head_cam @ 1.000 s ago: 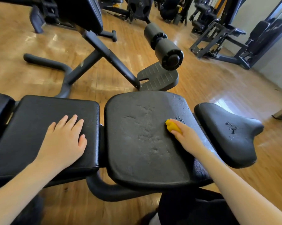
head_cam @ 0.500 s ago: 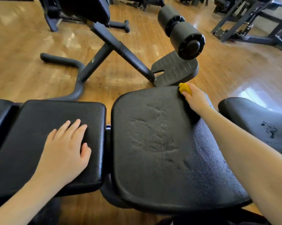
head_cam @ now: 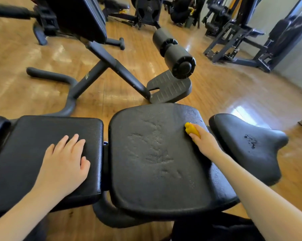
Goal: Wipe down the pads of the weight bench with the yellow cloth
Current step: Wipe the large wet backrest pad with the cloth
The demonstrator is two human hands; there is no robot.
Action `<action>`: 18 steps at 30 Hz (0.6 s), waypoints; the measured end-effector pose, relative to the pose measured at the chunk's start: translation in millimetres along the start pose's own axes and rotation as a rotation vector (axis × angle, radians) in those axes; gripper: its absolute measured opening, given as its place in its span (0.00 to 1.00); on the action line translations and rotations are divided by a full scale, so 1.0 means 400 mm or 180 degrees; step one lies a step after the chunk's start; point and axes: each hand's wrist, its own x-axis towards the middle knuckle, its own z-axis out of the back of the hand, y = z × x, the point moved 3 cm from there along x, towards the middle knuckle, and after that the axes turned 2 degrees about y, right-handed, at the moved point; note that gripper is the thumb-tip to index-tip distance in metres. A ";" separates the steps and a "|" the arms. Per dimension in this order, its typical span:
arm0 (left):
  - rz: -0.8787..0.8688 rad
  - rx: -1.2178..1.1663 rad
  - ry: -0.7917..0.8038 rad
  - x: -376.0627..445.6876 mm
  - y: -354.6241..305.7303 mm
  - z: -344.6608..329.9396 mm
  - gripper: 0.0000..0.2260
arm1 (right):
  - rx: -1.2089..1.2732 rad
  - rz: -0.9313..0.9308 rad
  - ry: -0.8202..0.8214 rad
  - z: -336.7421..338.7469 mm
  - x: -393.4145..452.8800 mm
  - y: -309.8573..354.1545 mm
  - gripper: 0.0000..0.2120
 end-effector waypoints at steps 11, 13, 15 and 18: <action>0.0043 -0.0243 0.0056 -0.012 -0.003 0.007 0.21 | -0.0275 -0.0147 -0.0043 0.032 -0.340 0.007 0.19; 0.0034 -0.0265 0.0091 -0.016 -0.003 0.010 0.21 | -0.0203 -0.0120 -0.0043 0.027 -0.384 0.013 0.19; 0.0023 -0.0306 0.0086 -0.017 -0.002 0.016 0.21 | -0.0100 -0.0073 -0.0008 0.019 -0.423 0.015 0.19; 0.0000 -0.0335 0.0115 -0.018 -0.005 0.026 0.21 | 0.0034 0.0000 0.0052 0.016 -0.452 0.011 0.19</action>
